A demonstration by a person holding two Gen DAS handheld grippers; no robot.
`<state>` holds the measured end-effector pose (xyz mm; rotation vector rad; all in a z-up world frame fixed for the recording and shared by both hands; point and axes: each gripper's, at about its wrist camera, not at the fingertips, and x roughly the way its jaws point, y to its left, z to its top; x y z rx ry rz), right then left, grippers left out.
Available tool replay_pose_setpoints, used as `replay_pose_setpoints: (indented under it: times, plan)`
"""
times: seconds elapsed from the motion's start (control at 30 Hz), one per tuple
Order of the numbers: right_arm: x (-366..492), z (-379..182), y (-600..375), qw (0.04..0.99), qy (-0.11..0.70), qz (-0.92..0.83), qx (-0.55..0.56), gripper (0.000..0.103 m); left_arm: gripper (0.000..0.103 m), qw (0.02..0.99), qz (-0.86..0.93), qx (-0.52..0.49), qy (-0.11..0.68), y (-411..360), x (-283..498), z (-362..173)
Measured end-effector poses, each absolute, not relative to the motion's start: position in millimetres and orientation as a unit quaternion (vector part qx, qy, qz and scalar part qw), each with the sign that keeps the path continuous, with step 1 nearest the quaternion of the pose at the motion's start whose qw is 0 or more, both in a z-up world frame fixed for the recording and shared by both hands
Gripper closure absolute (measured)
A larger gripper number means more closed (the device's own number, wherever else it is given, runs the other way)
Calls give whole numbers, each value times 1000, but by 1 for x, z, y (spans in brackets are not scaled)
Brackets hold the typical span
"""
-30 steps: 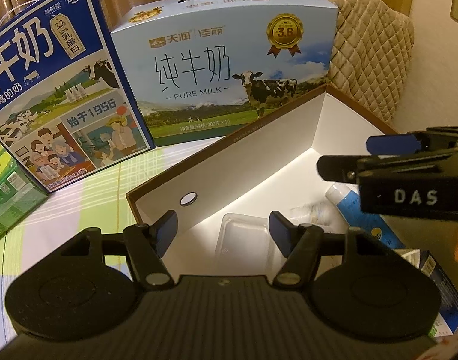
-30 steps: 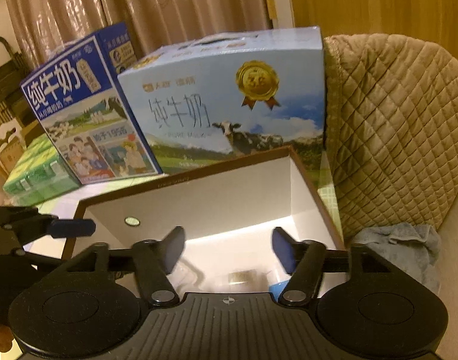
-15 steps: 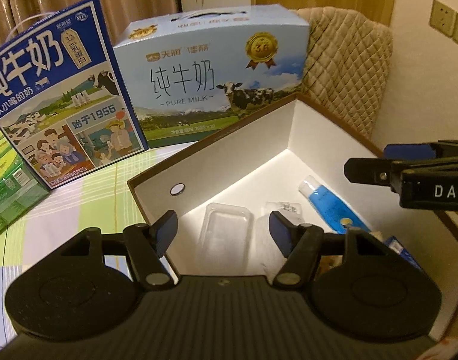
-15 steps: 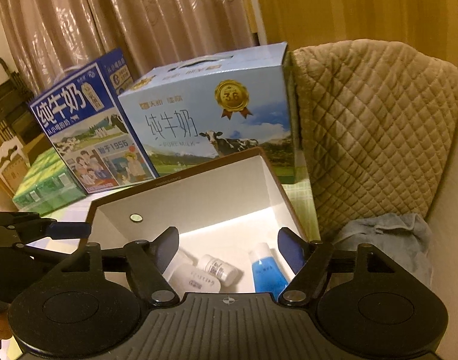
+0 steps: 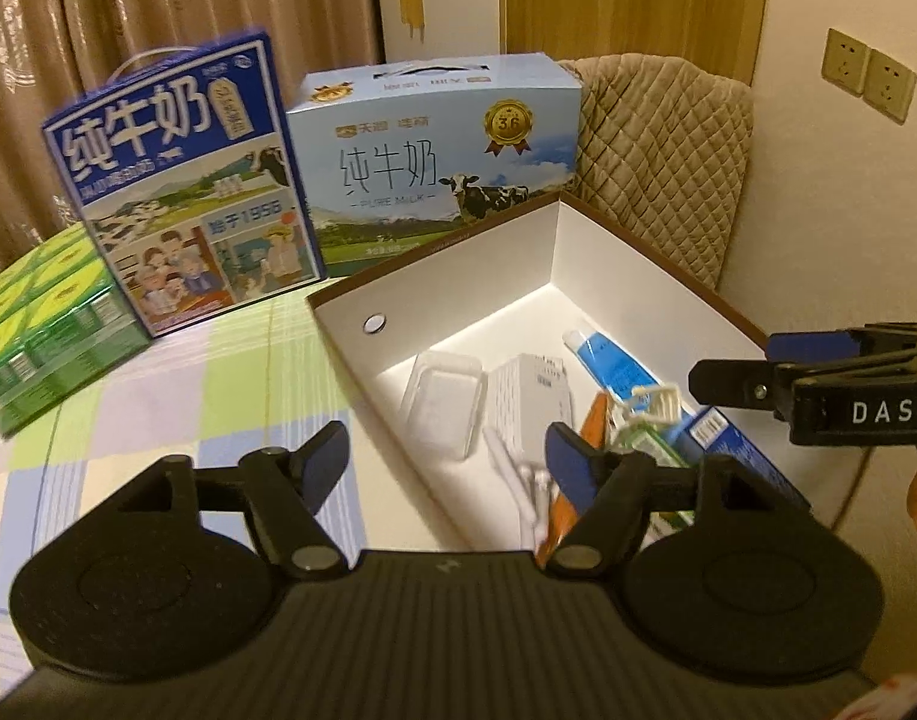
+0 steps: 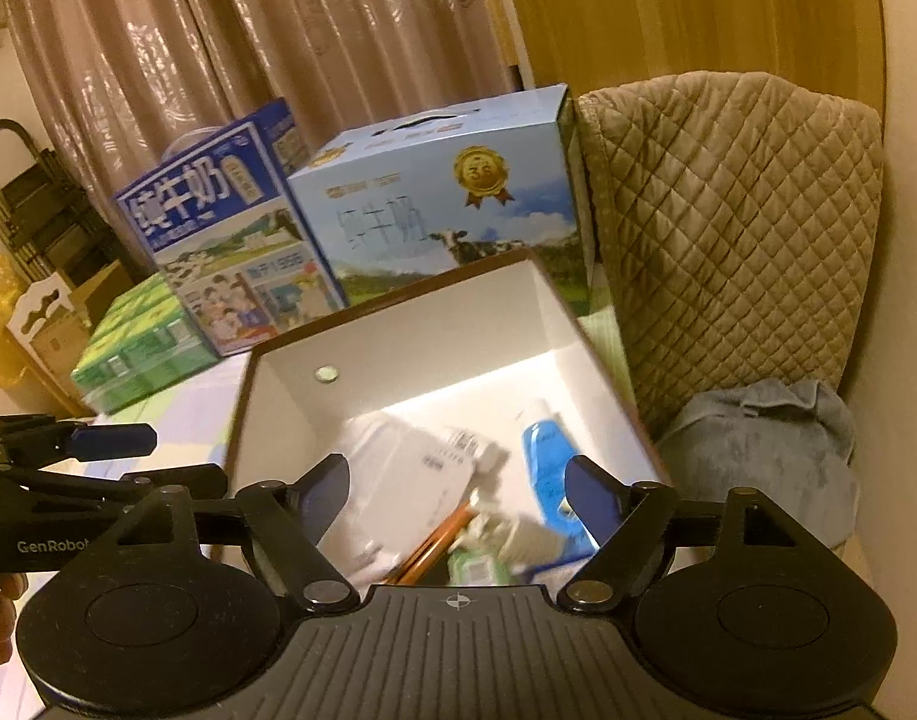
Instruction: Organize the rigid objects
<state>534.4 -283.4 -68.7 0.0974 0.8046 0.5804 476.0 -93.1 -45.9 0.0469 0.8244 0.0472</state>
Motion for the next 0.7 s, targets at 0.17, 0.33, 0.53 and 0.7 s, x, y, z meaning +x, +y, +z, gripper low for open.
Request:
replay_pose_setpoints:
  times: [0.17,0.33,0.53,0.7]
  plan:
    - [496,-62,-285,876,388,282,56,26,27,916,31,28,399,-92,433,-42]
    - [456,-58,-288,876,391,275,62,26,26,914,34,27,403,-87,393,-43]
    - [411,-58,-286,875,404,259,71,26,26,912,29,27,407,-80,342,-48]
    - [373,-56,-277,875,407,254,66,26,26,912,23,20,410,-70,304,-45]
